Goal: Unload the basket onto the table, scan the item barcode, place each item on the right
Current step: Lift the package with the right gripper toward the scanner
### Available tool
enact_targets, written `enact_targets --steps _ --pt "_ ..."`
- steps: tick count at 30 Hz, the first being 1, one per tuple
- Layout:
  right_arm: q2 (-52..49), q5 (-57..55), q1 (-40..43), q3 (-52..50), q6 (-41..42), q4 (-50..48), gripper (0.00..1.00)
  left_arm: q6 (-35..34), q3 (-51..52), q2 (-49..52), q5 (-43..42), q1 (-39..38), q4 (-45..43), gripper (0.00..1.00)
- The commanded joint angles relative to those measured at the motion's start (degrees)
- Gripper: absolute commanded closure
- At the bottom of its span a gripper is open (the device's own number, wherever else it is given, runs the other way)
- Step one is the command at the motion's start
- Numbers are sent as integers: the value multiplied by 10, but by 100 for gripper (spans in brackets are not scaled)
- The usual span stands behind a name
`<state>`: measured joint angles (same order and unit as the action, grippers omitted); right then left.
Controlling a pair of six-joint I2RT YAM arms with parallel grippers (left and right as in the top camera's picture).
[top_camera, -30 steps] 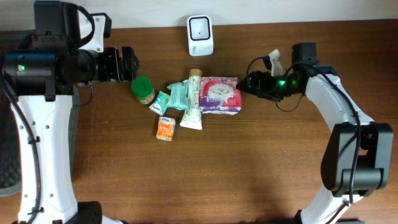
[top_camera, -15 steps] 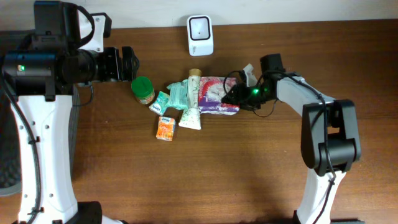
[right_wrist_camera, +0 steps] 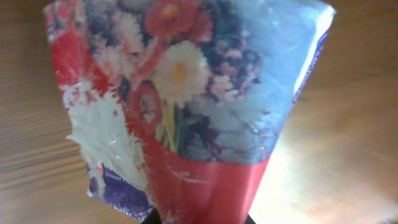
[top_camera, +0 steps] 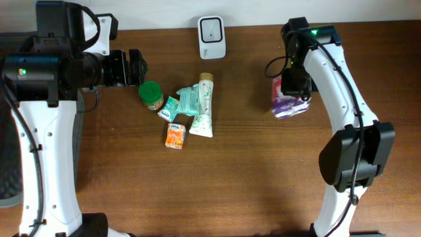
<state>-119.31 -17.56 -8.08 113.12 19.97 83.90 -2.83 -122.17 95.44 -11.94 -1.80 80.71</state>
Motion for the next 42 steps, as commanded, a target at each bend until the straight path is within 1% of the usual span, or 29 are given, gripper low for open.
enact_targets --steps 1,3,5,6,7,8,9,10,11,13,15,17,19,21,22,25,27,28,29,31,32,33,34,36,38,39,40,41,42 --pt "4 -129 -13 -75 43 -28 96 -4 -3 2 -2 1 -1 1" --pt "2 -127 -19 -120 43 -65 95 -4 -3 1 -2 1 -1 1" --pt "-1 -115 -43 -126 43 -74 84 -4 -3 2 -2 1 -1 1" --pt "-1 -112 -60 -126 43 -78 73 -4 -3 1 -2 1 -1 1" --pt "-1 -111 -86 -126 43 -84 41 -4 -3 1 -2 1 -1 1" --pt "-1 -101 -123 -126 42 -98 20 -4 -3 2 -2 1 -1 1" --pt "-1 -69 -148 -126 26 -112 7 -4 -3 2 -2 1 -1 1" --pt "-1 -28 -168 -126 8 -126 0 -4 -3 1 -2 1 -1 1" --pt "-1 23 -191 -126 -1 -146 1 -4 -3 2 -2 1 -1 1" --pt "-1 77 -219 -113 0 -160 1 -4 -3 1 -2 1 -1 1" --pt "-1 133 -227 -68 -22 -146 1 -4 -3 1 -2 1 -1 1" --pt "0 139 -216 -5 -32 -110 1 -4 -3 2 -2 1 -1 1" --pt "0 140 -158 88 -63 -54 1 -4 -3 2 -2 1 -1 1" --pt "0 141 -89 112 -78 -34 1 -4 -3 2 -2 1 -1 1" --pt "-1 157 -30 107 -96 -25 1 -4 -3 2 -2 1 -1 1" --pt "-1 320 85 63 -205 -27 1 -4 -3 2 -2 1 -1 1" --pt "-1 374 136 7 -217 -56 1 -4 -3 2 -2 1 -1 1" --pt "-1 414 156 -26 -218 -90 2 -4 -3 1 -2 1 -1 1" --pt "-1 509 174 -76 -249 -147 6 -4 -3 2 -2 1 -1 1" --pt "-1 583 173 -157 -255 -235 7 -4 -3 2 -2 1 -1 1" --pt "-1 593 170 -182 -254 -265 7 -4 -3 2 -2 1 -1 1" --pt "-1 594 167 -218 -225 -313 7 -4 -3 2 -2 1 -1 1" --pt "-1 594 167 -249 -200 -351 11 -4 -3 2 -2 1 -1 1" --pt "-1 617 167 -306 -193 -417 14 -4 -3 1 -2 1 -1 1" --pt "-3 644 167 -349 -193 -463 14 -4 -3 1 -2 1 -1 1" --pt "-5 648 166 -363 -193 -482 20 -4 -3 2 -2 1 -1 1" --pt "-11 655 163 -373 -192 -503 28 -4 -3 1 -2 1 -1 1" --pt "-22 657 157 -373 -189 -514 30 -4 -3 2 -2 1 -1 1" --pt "-42 661 146 -373 -175 -533 35 -4 -3 2 -2 1 -1 1"
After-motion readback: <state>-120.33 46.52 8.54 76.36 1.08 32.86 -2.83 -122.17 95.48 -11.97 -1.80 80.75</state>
